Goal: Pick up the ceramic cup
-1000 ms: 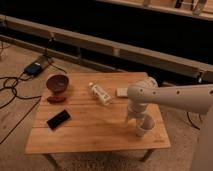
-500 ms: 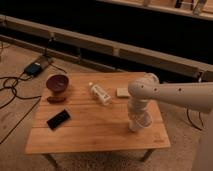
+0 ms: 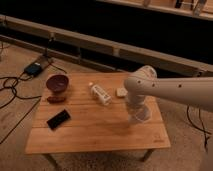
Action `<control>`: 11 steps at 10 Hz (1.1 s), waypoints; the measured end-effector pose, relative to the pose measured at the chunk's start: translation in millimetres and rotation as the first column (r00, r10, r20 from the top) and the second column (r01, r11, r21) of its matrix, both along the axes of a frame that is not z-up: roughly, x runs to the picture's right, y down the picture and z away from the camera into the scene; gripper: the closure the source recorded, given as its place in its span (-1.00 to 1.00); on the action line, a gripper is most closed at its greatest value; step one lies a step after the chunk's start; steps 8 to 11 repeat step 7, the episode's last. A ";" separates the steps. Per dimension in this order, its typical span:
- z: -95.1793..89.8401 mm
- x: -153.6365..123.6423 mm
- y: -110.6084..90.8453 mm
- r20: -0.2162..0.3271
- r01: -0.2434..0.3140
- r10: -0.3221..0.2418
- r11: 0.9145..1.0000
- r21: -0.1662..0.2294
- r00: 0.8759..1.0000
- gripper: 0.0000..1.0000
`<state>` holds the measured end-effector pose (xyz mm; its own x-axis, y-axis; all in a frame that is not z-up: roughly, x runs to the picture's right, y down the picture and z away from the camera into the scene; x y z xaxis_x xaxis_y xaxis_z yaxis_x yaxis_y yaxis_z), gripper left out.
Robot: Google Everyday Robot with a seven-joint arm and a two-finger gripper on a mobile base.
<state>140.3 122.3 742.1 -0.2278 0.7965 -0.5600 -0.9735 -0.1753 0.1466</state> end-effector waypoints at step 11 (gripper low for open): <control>-7.8 -6.9 -7.3 0.015 -0.023 0.023 0.999 0.027 1.000 1.00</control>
